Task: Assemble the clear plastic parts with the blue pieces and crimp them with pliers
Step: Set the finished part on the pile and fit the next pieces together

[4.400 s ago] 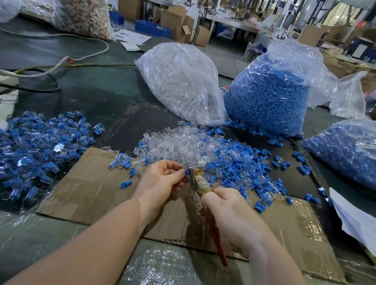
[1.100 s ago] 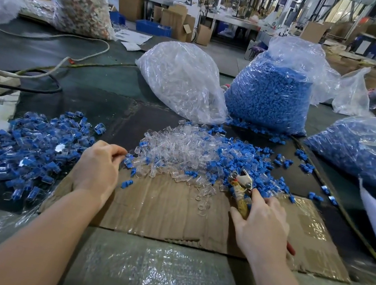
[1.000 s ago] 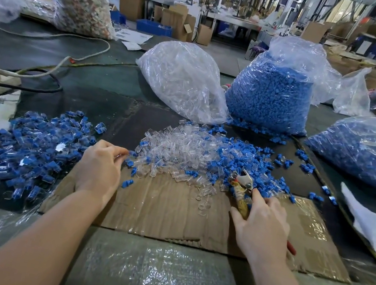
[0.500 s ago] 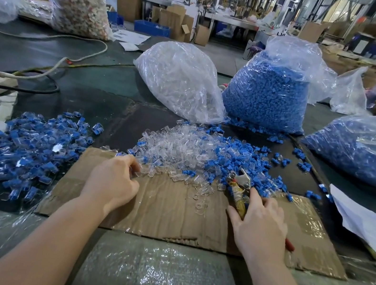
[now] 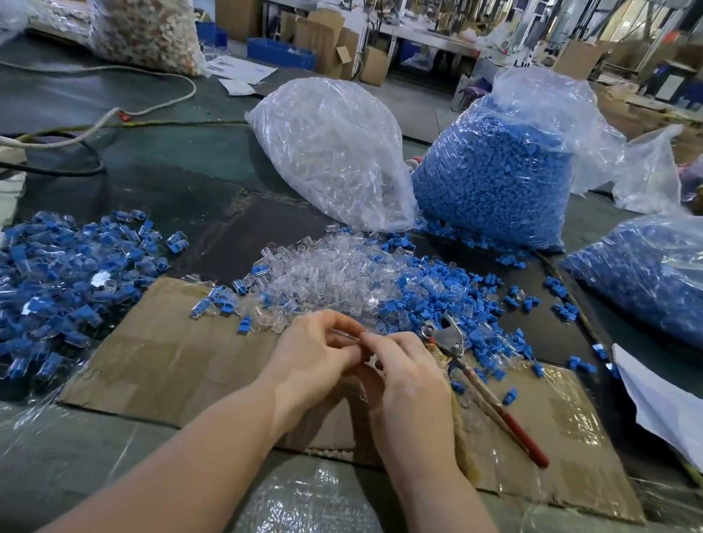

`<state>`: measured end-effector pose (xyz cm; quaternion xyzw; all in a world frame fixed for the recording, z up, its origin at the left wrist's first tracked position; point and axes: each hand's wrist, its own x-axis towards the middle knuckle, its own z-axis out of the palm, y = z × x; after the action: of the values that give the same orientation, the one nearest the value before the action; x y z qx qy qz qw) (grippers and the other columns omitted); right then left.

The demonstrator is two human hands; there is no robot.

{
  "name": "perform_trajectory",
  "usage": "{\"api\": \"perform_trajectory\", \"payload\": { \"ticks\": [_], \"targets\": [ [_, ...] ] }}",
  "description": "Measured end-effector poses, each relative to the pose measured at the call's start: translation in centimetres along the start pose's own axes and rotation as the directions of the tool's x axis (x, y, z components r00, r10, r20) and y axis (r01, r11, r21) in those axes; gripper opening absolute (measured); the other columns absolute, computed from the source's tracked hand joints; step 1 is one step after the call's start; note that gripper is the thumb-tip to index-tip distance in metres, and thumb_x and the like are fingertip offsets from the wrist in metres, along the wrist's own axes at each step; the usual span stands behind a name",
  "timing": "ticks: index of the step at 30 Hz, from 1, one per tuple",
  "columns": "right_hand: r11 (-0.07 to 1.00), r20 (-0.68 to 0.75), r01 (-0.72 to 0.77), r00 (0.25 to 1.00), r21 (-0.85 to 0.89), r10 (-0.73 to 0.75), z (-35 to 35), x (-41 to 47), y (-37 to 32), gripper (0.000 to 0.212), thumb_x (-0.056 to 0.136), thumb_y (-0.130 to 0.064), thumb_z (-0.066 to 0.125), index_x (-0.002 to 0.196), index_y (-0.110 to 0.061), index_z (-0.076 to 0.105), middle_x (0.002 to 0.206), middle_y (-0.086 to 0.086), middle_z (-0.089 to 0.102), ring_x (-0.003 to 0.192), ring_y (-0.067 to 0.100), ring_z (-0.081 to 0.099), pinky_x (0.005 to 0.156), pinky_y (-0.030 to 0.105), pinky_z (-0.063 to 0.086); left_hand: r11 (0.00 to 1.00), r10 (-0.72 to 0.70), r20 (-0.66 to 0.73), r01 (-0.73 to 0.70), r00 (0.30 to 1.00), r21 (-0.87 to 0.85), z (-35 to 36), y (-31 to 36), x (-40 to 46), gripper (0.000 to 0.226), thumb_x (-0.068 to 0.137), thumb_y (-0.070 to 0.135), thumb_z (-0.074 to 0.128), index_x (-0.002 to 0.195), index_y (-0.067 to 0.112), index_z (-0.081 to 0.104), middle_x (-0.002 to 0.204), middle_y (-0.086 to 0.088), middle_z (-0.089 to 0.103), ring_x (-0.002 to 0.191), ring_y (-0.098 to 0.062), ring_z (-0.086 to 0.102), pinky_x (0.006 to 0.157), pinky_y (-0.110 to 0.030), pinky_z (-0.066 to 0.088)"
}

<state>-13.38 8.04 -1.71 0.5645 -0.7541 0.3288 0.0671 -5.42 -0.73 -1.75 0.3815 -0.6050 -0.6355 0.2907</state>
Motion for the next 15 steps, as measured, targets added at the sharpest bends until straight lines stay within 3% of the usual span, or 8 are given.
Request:
{"api": "perform_trajectory", "payload": {
  "ticks": [3,5,8,11,13,15],
  "targets": [
    [0.999,0.018,-0.046,0.999,0.028,0.045,-0.1,0.3,0.6,0.014,0.084,-0.017,0.068,0.097,-0.013,0.071,0.093,0.005,0.060,0.081,0.022,0.057,0.073,0.030,0.043,0.962,-0.069,0.067,0.084,0.995,-0.259,0.1,0.1,0.0,0.017,0.085,-0.012,0.053,0.085,0.003,0.061,0.071,-0.014,0.066,0.057,-0.019,0.063,0.055,-0.029,0.053],
    [0.996,0.034,-0.080,0.996,0.037,0.079,0.0,0.5,0.9,0.012,0.086,-0.018,0.065,0.097,-0.013,0.070,0.094,0.004,0.058,0.082,0.023,0.056,0.074,0.034,0.044,0.948,-0.088,0.103,0.115,0.991,-0.297,0.1,0.1,0.0,0.027,0.081,-0.021,0.046,0.086,0.002,0.060,0.074,-0.014,0.066,0.062,-0.019,0.064,0.060,-0.030,0.053],
    [0.990,-0.020,-0.131,0.991,0.045,0.132,0.1,0.7,1.3,0.010,0.089,-0.012,0.060,0.094,-0.010,0.068,0.094,0.005,0.057,0.083,0.024,0.055,0.074,0.033,0.042,0.992,0.026,0.112,-0.040,0.993,0.121,-0.1,-0.2,0.0,0.040,0.074,-0.020,0.047,0.082,0.017,0.061,0.080,-0.003,0.067,0.074,-0.014,0.065,0.064,-0.025,0.052],
    [0.985,-0.065,-0.162,0.984,0.061,0.166,0.1,0.9,1.5,0.008,0.089,-0.009,0.059,0.093,-0.007,0.065,0.094,0.006,0.057,0.084,0.024,0.055,0.076,0.035,0.044,0.884,0.161,0.187,-0.226,0.969,0.409,0.0,-0.1,-0.4,0.034,0.072,-0.006,0.063,0.081,0.026,0.058,0.081,0.005,0.063,0.076,-0.015,0.063,0.069,-0.020,0.052],
    [0.982,-0.073,-0.171,0.982,0.076,0.176,0.1,0.9,1.4,0.005,0.088,-0.008,0.060,0.091,-0.007,0.064,0.093,0.005,0.056,0.083,0.021,0.054,0.075,0.033,0.043,0.783,0.238,0.221,-0.322,0.946,0.533,0.1,-0.2,-0.3,0.025,0.073,0.008,0.074,0.084,0.025,0.059,0.083,0.012,0.053,0.072,-0.006,0.055,0.067,-0.008,0.043],
    [0.982,-0.079,-0.173,0.981,0.081,0.179,0.1,1.0,1.4,0.002,0.088,-0.010,0.061,0.088,-0.008,0.061,0.091,0.002,0.054,0.082,0.019,0.052,0.074,0.031,0.043,0.701,0.268,0.243,-0.362,0.932,0.615,0.2,-0.6,-0.2,0.018,0.076,0.019,0.075,0.092,0.021,0.066,0.083,0.012,0.045,0.072,-0.001,0.046,0.066,-0.008,0.034]
  ]
}}
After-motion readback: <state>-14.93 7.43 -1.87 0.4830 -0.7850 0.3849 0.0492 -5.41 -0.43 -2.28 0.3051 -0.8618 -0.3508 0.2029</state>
